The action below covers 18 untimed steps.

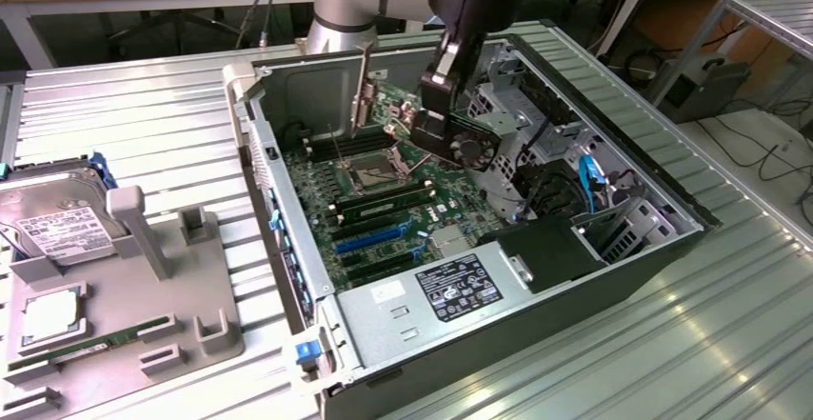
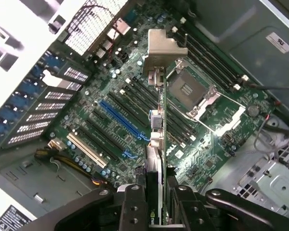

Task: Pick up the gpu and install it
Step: 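Insert the gpu into the slot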

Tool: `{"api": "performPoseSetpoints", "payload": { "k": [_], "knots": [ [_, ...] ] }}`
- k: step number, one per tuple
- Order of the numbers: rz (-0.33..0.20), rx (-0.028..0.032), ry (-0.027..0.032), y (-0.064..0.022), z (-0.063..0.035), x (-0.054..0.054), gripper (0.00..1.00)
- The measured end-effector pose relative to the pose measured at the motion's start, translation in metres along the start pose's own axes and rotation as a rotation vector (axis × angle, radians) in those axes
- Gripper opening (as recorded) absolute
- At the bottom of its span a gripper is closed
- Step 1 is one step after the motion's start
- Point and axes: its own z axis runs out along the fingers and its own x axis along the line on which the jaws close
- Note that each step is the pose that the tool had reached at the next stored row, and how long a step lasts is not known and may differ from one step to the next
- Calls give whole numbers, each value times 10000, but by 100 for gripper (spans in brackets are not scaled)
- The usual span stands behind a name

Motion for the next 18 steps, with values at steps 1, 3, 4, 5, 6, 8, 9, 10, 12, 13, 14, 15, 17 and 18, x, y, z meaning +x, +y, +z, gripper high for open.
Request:
{"api": "performPoseSetpoints", "payload": {
  "k": [1, 3, 4, 5, 6, 8, 9, 10, 12, 13, 14, 15, 17, 18],
  "knots": [
    [-211, 3, 0, 0, 2, 0, 26],
    [-577, 7, -1, 0, 7, 0, 26],
    [-757, 10, 0, 0, 9, 0, 26],
    [-931, 12, -1, 0, 11, 0, 26],
    [-1116, 13, -1, 0, 13, 0, 26],
    [-1515, 19, -1, 0, 18, 0, 26],
    [-1720, 21, -2, 0, 20, 0, 26],
    [-1913, 23, -3, 0, 22, 0, 26],
    [-2288, 28, -3, 0, 26, 0, 26],
    [-2550, 31, -3, 0, 29, 0, 26],
    [-2751, 33, -4, 0, 31, 0, 26],
    [-2942, 36, -4, 0, 32, 0, 26],
    [-3449, 42, -4, 0, 36, 0, 26],
    [-3715, 45, -5, 0, 38, 0, 26]
  ]
}}
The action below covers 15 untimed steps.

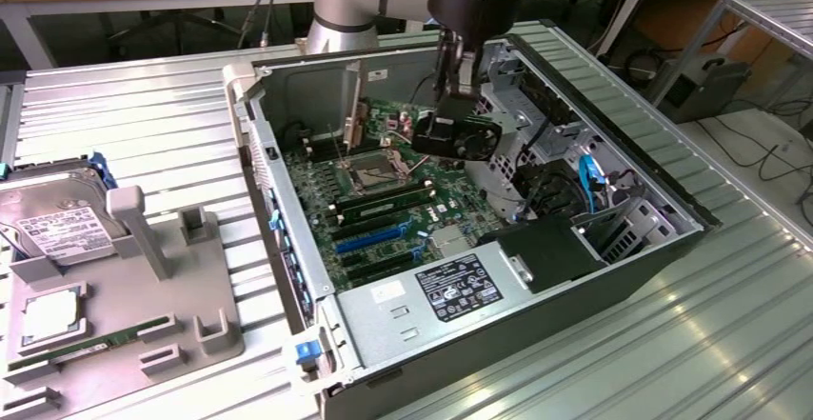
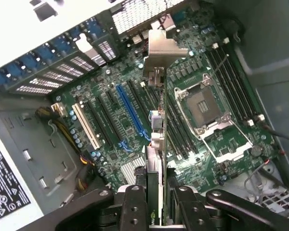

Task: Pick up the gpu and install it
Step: 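Insert the gpu into the slot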

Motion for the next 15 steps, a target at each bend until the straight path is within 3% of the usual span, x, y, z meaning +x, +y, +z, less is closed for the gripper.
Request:
{"api": "performPoseSetpoints", "payload": {
  "k": [9, 15],
  "knots": [
    [-2153, -16, -93, 0, 54, -1, 26],
    [-3679, -6, -95, 0, 92, -1, 26]
  ]
}}
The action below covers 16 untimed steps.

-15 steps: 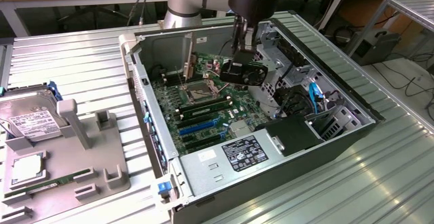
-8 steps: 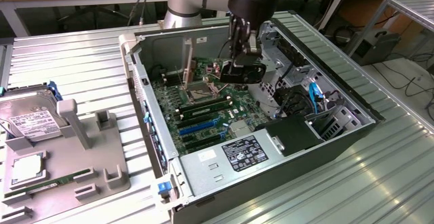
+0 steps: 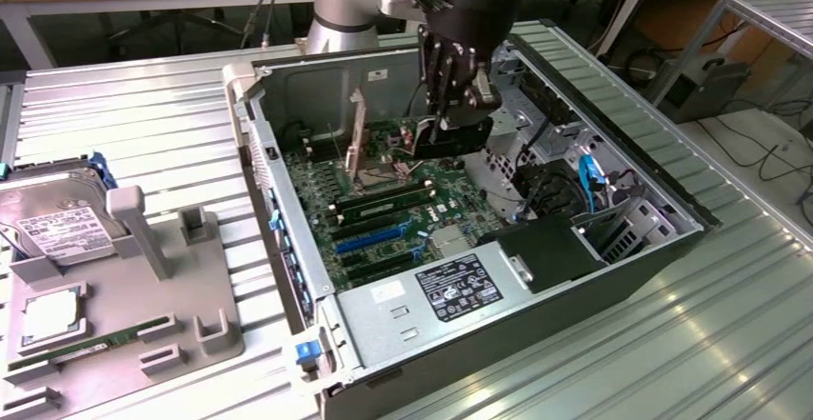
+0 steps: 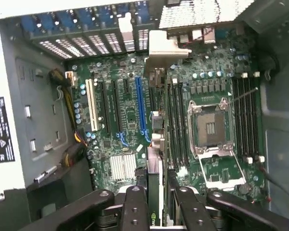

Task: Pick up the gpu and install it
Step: 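Insert the gpu into the slot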

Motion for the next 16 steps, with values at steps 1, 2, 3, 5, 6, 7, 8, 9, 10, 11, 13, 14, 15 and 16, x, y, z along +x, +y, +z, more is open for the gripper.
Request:
{"api": "performPoseSetpoints", "payload": {
  "k": [1, 2, 3, 5, 6, 7, 8, 9, 10, 11, 13, 14, 15, 16],
  "knots": [
    [-371, 1, 1, 0, 11, 0, 26],
    [-653, 2, 1, 1, 21, 0, 26],
    [-912, 8, 2, 39, 71, 14, 26],
    [-913, 32, 2, 236, 129, 57, 26],
    [-913, 35, 1, 262, 142, 74, 26],
    [-913, 36, 1, 280, 153, 89, 26],
    [-914, 36, 2, 299, 166, 107, 26],
    [-914, 37, 1, 320, 182, 128, 26],
    [-914, 38, 0, 342, 198, 151, 26],
    [-914, 37, 1, 369, 219, 175, 26],
    [-914, 37, 1, 408, 252, 206, 26],
    [-914, 40, -2, 426, 269, 211, 26],
    [-914, 45, -2, 445, 284, 214, 26],
    [-914, 59, 0, 461, 297, 215, 26]
  ]
}}
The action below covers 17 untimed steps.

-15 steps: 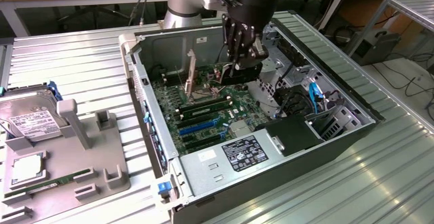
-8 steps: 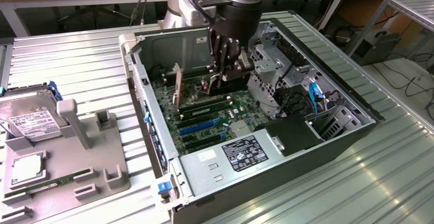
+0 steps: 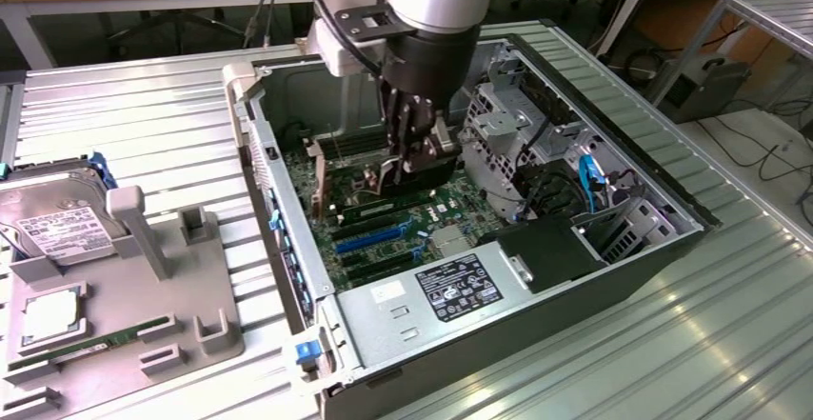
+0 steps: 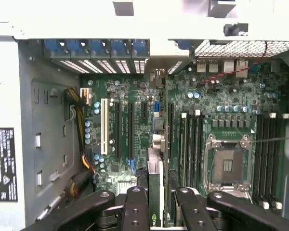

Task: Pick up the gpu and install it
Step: 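Insert the gpu into the slot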

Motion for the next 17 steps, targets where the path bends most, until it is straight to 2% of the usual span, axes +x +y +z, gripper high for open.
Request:
{"api": "performPoseSetpoints", "payload": {
  "k": [5, 13, 17],
  "knots": [
    [1, 56, 2, 70, 68, -1, 26],
    [9, 61, 2, 96, 229, -31, 26],
    [41, 61, 2, 142, 301, -35, 26]
  ]
}}
